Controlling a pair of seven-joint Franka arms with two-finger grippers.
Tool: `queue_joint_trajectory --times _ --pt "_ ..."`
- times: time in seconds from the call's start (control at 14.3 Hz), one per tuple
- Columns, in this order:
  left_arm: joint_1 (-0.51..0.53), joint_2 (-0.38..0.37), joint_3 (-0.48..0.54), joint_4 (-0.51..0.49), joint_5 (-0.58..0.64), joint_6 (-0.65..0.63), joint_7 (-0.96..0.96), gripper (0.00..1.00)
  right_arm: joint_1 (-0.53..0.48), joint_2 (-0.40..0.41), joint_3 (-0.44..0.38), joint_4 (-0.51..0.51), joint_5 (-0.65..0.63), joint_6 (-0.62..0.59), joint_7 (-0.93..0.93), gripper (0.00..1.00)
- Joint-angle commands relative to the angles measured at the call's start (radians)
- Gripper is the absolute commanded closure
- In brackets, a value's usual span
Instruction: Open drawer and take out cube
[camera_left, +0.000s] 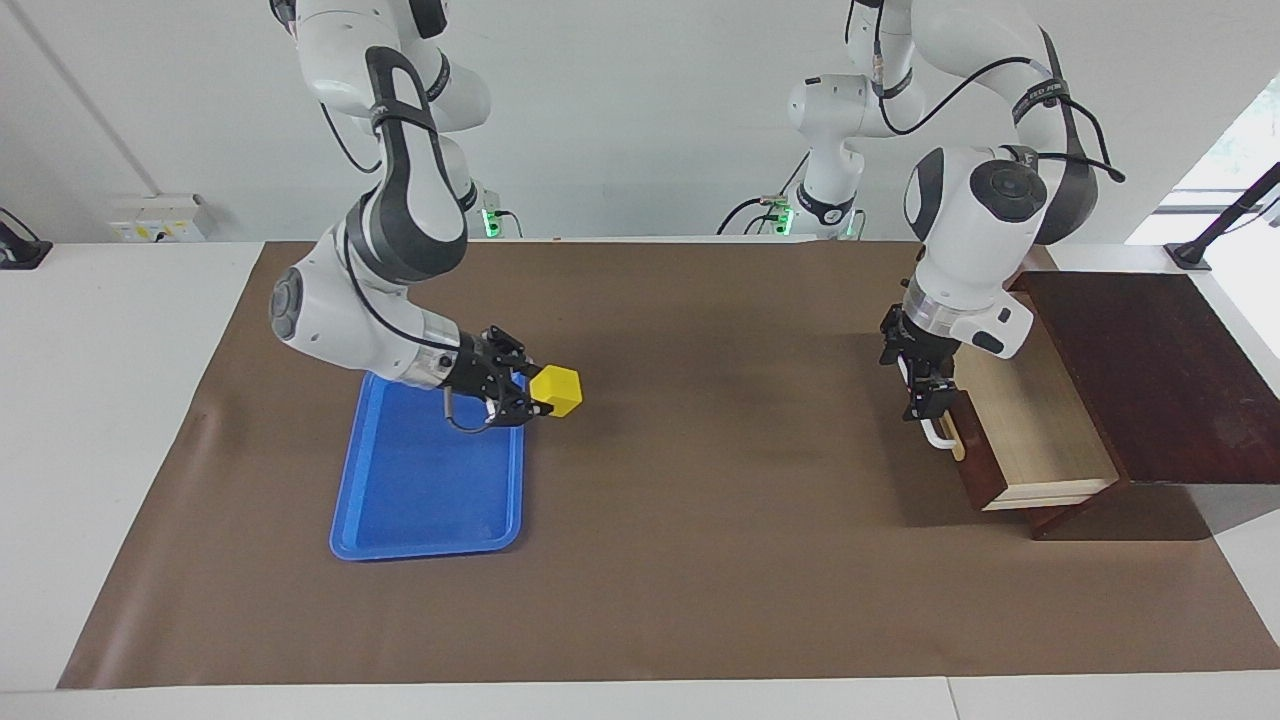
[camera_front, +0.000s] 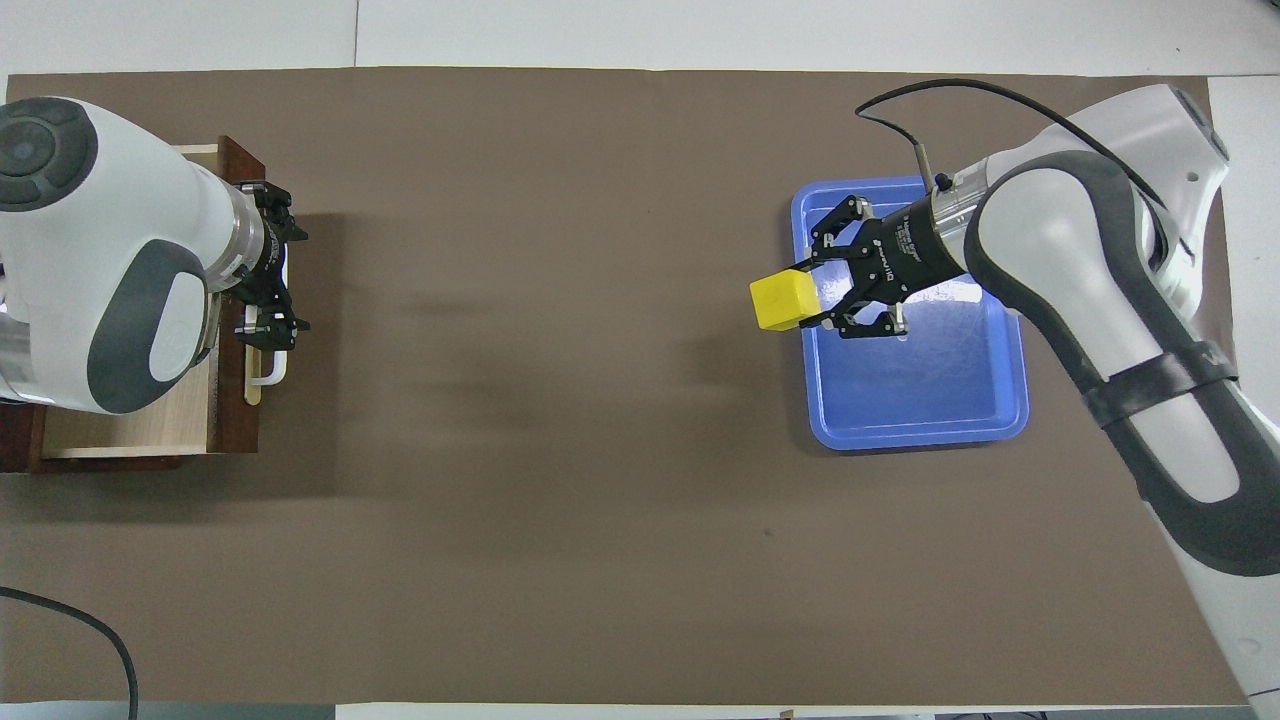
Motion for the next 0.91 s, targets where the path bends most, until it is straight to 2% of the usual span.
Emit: queue_joint_trajectory --times 0.0,0.21,0.49,0.7,0.84 --pt "0.024 -0.039 -0.01 -0.09 0.064 0.071 0.024 0.0 -0.013 -0.021 0.013 -0.014 -0.241 -0.011 -0.028 1.0" --pt "0.088 -0.038 -0.01 -0.09 0.092 0.088 0.081 0.0 -0.025 -0.024 0.003 -0.019 -0.338 0.012 -0.031 1.0" --pt "0.182 -0.03 -0.011 -0.093 0.115 0.157 0.087 0.0 -0.031 -0.033 0.003 -0.065 -0.556 0.08 -0.067 1.0" --pt "0.223 -0.029 -0.011 -0.092 0.115 0.18 0.118 0.0 -0.062 -0.048 0.001 -0.137 -0.575 0.204 -0.118 1.0" --pt "0.256 -0.029 -0.011 -0.093 0.115 0.184 0.156 0.0 -0.059 -0.05 0.001 -0.174 -0.589 0.268 -0.057 1.0"
